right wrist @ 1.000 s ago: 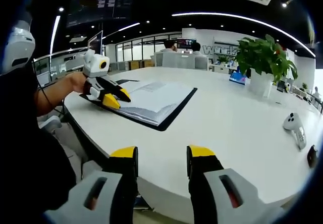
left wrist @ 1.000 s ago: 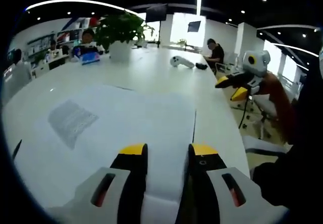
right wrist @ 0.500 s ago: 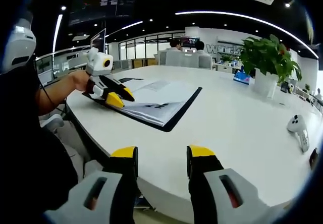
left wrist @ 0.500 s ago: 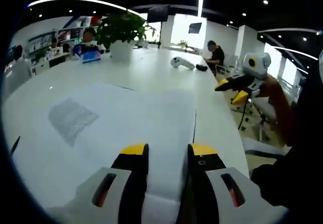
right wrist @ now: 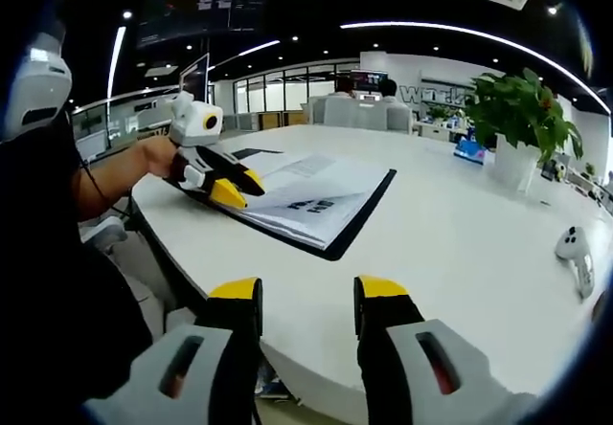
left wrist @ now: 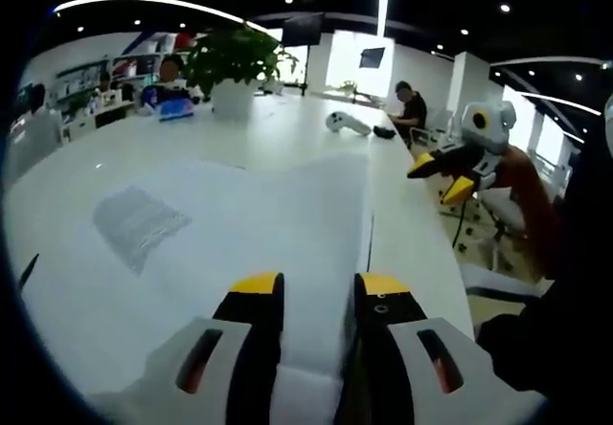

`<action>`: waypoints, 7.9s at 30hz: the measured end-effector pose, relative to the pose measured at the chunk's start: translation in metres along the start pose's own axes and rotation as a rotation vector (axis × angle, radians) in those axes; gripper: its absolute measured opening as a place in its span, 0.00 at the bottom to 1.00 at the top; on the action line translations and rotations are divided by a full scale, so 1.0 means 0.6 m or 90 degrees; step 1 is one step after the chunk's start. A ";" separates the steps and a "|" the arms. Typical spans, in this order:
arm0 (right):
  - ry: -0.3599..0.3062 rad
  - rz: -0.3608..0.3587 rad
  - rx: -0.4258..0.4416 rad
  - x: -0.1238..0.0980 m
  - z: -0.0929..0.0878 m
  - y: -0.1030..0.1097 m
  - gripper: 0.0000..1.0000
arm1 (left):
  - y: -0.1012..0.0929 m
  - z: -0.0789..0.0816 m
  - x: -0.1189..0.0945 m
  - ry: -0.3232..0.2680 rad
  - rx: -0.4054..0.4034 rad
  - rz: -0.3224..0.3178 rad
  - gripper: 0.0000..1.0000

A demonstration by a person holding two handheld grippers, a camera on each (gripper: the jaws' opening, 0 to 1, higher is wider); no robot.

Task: Flip through the bound document one page at a time

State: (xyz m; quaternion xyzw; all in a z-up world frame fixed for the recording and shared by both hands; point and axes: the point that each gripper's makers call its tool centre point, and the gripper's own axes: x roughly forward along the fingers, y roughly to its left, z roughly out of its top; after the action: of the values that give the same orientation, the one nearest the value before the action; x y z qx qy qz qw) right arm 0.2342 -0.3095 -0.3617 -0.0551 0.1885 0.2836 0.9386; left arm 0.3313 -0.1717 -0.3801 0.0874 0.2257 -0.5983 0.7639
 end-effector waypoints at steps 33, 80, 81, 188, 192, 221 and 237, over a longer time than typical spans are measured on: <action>-0.068 0.039 0.246 0.075 0.063 0.032 0.38 | 0.001 -0.003 -0.002 0.004 0.022 0.015 0.31; -0.200 -0.068 0.586 0.186 0.086 -0.007 0.32 | -0.008 -0.006 0.006 0.017 0.078 0.033 0.34; -0.200 -0.072 0.587 0.185 0.084 -0.009 0.31 | -0.008 -0.006 0.006 0.017 0.080 0.032 0.34; -0.205 -0.147 0.378 0.177 0.107 -0.008 0.02 | 0.069 -0.124 -0.390 -0.099 -0.073 0.304 0.28; -0.194 -0.164 0.301 0.175 0.122 0.002 0.02 | 0.066 -0.124 -0.387 -0.102 -0.073 0.302 0.28; -0.184 -0.177 0.079 0.200 0.196 0.074 0.02 | 0.062 -0.152 -0.424 -0.109 -0.092 0.324 0.28; -0.167 -0.111 0.051 0.254 0.202 0.139 0.02 | 0.062 -0.161 -0.425 -0.113 -0.103 0.314 0.29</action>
State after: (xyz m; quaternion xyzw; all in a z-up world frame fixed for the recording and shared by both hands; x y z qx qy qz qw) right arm 0.3442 -0.1369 -0.3081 0.0035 0.0698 0.1983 0.9776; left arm 0.2969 0.1004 -0.3555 0.0257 0.1771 -0.3792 0.9078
